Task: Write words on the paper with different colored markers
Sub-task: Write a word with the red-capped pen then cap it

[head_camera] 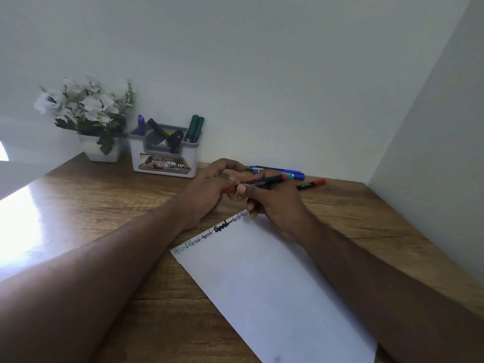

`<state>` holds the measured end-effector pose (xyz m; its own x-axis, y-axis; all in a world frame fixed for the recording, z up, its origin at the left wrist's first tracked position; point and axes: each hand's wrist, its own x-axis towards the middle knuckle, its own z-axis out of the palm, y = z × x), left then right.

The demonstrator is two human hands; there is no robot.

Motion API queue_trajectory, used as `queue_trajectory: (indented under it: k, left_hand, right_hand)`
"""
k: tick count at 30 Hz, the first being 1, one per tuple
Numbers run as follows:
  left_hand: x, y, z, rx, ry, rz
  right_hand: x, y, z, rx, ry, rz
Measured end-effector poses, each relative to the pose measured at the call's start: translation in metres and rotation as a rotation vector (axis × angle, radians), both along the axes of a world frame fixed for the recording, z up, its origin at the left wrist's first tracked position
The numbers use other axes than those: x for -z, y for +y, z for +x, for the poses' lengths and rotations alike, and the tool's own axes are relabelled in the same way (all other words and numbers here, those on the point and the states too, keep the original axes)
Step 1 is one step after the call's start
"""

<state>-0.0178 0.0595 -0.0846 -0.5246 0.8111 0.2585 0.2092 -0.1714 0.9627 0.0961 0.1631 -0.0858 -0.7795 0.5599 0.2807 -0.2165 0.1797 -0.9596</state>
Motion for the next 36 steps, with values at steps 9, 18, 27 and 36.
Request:
queue_trajectory:
  k: [9,18,27,36]
  left_hand:
    - [-0.002,-0.003,0.004,-0.01,-0.066,0.002]
    - [0.008,-0.004,-0.011,-0.185,-0.108,0.121]
    - [-0.01,-0.029,-0.017,-0.211,-0.296,0.308]
    - [0.002,-0.056,-0.09,-0.816,-0.469,0.374]
  right_hand:
    - [0.007,-0.007,-0.008,0.023,0.033,0.04]
    - [0.001,0.011,-0.002,0.418,0.114,0.281]
    - [-0.023,0.006,-0.033,0.539,-0.118,1.735]
    - [-0.09,-0.046,-0.099,0.245,0.09,0.765]
